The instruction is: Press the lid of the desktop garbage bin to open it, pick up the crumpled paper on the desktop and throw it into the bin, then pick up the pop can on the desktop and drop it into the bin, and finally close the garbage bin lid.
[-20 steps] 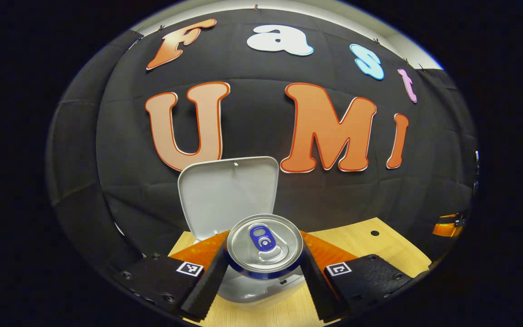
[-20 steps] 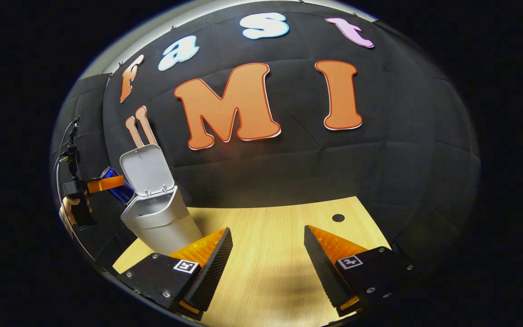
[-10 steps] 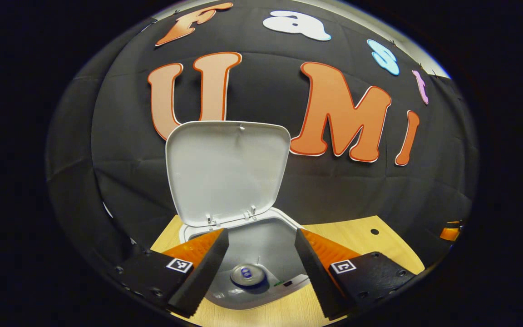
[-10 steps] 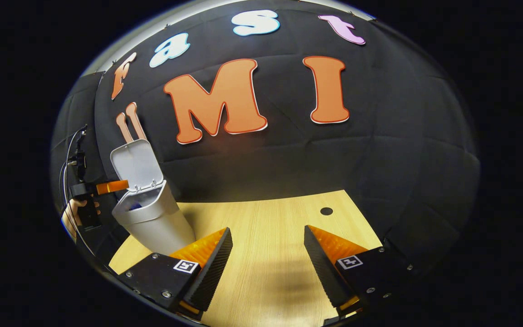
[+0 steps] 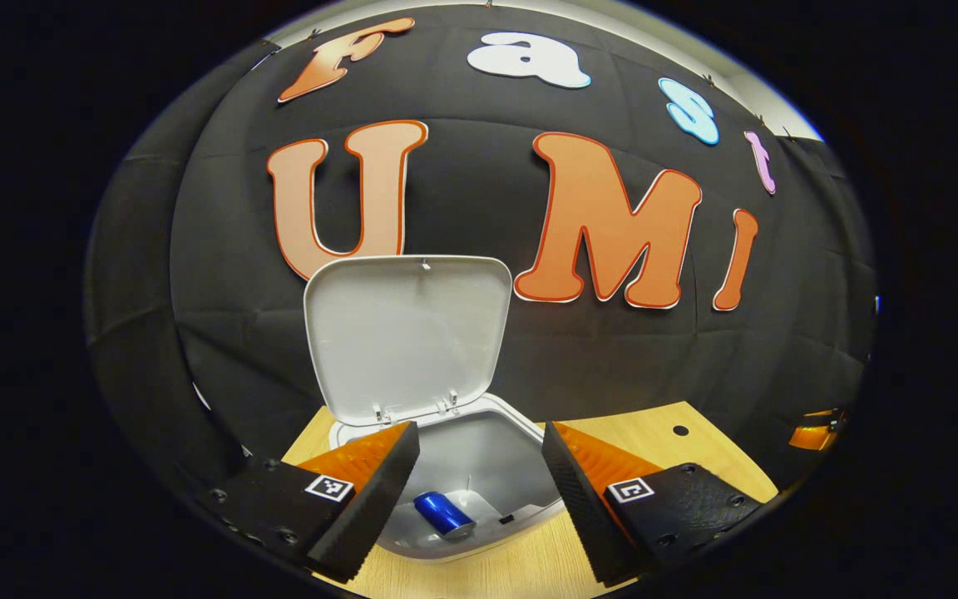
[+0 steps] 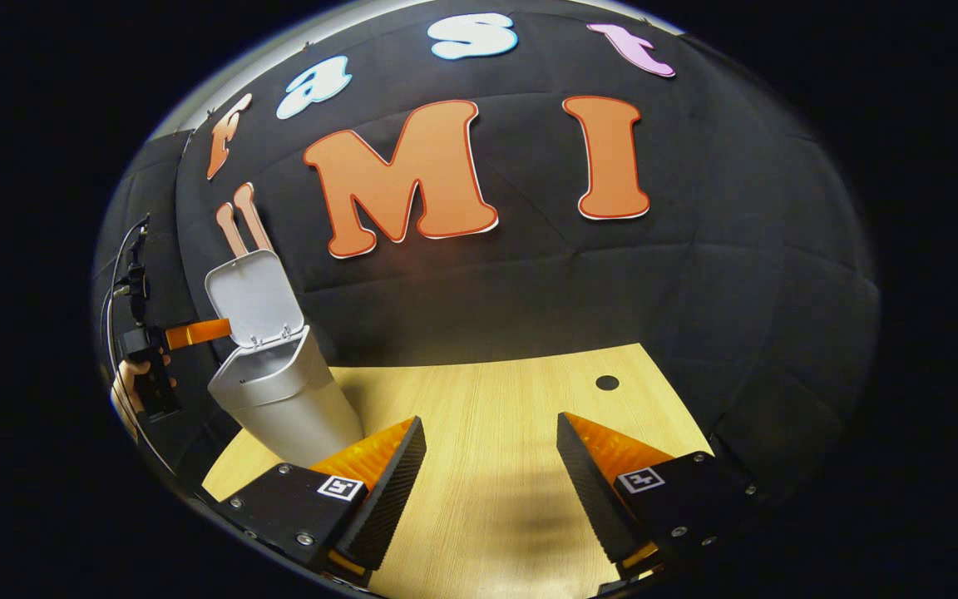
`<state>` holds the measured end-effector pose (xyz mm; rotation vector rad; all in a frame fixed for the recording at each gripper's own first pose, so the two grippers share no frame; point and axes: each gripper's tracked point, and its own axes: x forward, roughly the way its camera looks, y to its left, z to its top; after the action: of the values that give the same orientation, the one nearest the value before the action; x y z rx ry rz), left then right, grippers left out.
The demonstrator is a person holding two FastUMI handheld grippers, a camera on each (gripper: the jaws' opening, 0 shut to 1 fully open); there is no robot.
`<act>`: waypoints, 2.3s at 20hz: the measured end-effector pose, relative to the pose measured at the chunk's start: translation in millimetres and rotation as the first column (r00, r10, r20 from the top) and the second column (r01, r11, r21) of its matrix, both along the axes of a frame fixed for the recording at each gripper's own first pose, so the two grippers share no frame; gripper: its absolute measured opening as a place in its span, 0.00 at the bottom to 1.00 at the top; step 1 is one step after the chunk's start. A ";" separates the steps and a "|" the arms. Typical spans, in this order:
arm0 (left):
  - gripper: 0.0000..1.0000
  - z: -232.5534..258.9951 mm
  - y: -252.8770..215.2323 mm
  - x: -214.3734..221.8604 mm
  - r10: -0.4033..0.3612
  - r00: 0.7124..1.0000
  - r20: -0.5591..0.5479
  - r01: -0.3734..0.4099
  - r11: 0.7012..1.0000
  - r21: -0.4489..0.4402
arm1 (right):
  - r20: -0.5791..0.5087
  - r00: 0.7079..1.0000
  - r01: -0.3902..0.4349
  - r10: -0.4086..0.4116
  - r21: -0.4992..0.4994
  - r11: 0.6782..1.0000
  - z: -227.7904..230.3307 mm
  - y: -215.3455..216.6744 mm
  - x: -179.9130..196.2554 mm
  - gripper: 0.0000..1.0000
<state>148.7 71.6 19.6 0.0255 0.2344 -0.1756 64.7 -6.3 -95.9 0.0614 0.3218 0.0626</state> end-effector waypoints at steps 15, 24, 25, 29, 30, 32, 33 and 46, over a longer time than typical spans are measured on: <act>0.94 154.7 66.3 69.1 0.043 0.999 0.023 -0.044 0.998 0.038 | 0.007 0.999 -0.048 0.048 -0.005 0.999 4.9 16.8 5.0 0.95; 0.95 154.1 79.5 152.5 0.035 0.980 -0.196 -0.010 0.992 0.125 | -0.004 1.000 -0.021 0.021 -0.009 1.000 1.0 4.4 7.2 0.95; 0.95 142.6 84.5 157.1 0.052 0.973 -0.225 -0.022 0.991 0.135 | -0.009 1.000 -0.016 0.016 -0.008 1.000 -0.7 2.8 7.6 0.95; 0.95 112.3 87.0 159.0 0.065 0.962 -0.266 -0.026 0.988 0.149 | -0.024 1.000 -0.007 0.008 0.015 1.000 -7.3 -0.4 9.2 0.95; 0.95 105.4 85.5 154.8 0.058 0.958 -0.282 -0.013 0.987 0.160 | -0.029 1.000 -0.007 0.007 0.019 1.000 -8.6 -0.4 9.3 0.95; 0.95 95.2 81.9 143.5 0.044 0.955 -0.295 0.007 0.986 0.169 | -0.040 0.999 -0.012 0.014 0.032 0.999 -14.1 2.4 10.6 0.95; 0.96 93.5 76.8 135.7 0.028 0.953 -0.301 0.023 0.986 0.167 | -0.045 0.999 -0.018 0.020 0.038 0.999 -15.5 5.5 10.1 0.95; 0.97 -32.4 24.5 25.4 -0.056 0.929 -0.365 0.086 0.994 0.068 | -0.064 0.994 -0.089 0.092 0.051 0.995 -20.1 21.1 10.7 0.95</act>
<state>174.0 96.1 -12.9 0.0849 0.6112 -0.2426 75.5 14.9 -116.1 0.0963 0.3897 0.1585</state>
